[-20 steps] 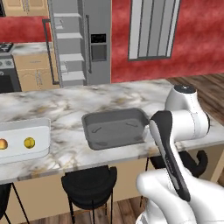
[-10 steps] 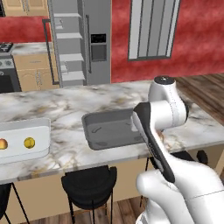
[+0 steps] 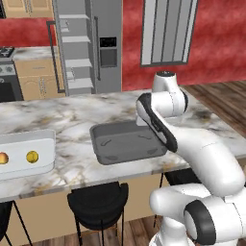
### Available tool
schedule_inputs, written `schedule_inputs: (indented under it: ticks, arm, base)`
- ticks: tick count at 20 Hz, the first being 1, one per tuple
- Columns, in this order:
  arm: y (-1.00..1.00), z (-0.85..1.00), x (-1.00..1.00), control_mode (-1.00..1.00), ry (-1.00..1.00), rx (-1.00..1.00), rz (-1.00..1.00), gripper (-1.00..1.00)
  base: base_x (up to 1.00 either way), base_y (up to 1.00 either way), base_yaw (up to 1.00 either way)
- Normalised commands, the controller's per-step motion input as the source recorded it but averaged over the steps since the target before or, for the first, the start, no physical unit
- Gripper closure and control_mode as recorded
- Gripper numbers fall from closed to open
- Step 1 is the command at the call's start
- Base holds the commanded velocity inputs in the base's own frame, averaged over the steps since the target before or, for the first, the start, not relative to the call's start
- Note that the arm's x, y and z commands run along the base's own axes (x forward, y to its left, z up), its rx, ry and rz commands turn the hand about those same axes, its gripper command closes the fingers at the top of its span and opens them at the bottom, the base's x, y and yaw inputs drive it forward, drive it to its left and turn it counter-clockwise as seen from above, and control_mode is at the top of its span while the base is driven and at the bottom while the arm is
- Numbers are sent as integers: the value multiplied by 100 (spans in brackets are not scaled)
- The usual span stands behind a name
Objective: Place the cold items (lemon and mango) from the fridge in one tupperware on the dining counter. Place the warm items (kebab skewer and hot dog) in the stove area in another tupperware.
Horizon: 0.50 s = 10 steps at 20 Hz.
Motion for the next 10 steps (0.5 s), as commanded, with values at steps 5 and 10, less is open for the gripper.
schedule_inputs:
  ticks: [5,10]
  arm:
    - [0,-68,92,-100,-11,0,0,100]
    - [0,-59,84,-100,-11,0,3,100]
  base:
    - [0,0,0]
    - [0,0,0]
